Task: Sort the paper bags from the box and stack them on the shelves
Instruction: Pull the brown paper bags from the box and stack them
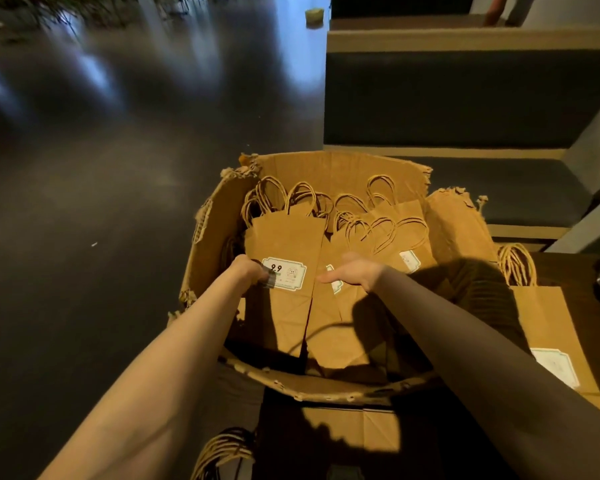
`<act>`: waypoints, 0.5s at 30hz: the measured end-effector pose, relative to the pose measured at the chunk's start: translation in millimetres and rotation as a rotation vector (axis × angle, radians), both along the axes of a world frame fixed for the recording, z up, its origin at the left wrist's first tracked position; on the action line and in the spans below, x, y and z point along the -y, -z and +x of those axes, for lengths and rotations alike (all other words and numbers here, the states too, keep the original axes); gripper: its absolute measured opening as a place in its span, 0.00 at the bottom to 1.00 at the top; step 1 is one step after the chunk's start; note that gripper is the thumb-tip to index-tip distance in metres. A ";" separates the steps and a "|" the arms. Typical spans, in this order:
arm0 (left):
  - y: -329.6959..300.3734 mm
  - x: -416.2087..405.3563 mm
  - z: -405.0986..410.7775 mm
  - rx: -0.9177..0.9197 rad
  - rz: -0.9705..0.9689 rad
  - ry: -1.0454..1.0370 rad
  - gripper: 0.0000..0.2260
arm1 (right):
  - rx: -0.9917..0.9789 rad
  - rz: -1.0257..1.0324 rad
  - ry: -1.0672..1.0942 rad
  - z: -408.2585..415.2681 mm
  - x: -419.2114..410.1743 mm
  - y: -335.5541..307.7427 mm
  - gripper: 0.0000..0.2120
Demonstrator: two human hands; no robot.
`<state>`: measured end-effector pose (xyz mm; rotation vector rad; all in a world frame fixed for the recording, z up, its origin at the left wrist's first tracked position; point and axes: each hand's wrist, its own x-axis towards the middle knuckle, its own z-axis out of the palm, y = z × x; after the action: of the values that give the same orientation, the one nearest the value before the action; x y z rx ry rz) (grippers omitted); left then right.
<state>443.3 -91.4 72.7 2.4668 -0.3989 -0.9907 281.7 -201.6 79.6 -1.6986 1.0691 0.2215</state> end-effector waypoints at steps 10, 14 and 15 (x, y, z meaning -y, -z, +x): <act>-35.2 7.8 -19.1 -0.355 -0.344 -0.118 0.38 | 0.330 -0.025 0.054 -39.0 18.9 -55.5 0.13; -64.8 7.7 -33.5 -0.479 -0.584 -0.165 0.27 | 0.406 -0.055 0.180 -60.7 9.0 -80.0 0.15; -73.0 6.4 -39.0 -0.512 -0.636 -0.163 0.22 | 0.422 -0.083 0.201 -65.6 4.9 -85.7 0.16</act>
<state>404.3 -97.7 145.7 1.5896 -0.2759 -1.1582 216.0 -206.6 165.3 -1.6035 0.9292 -0.3025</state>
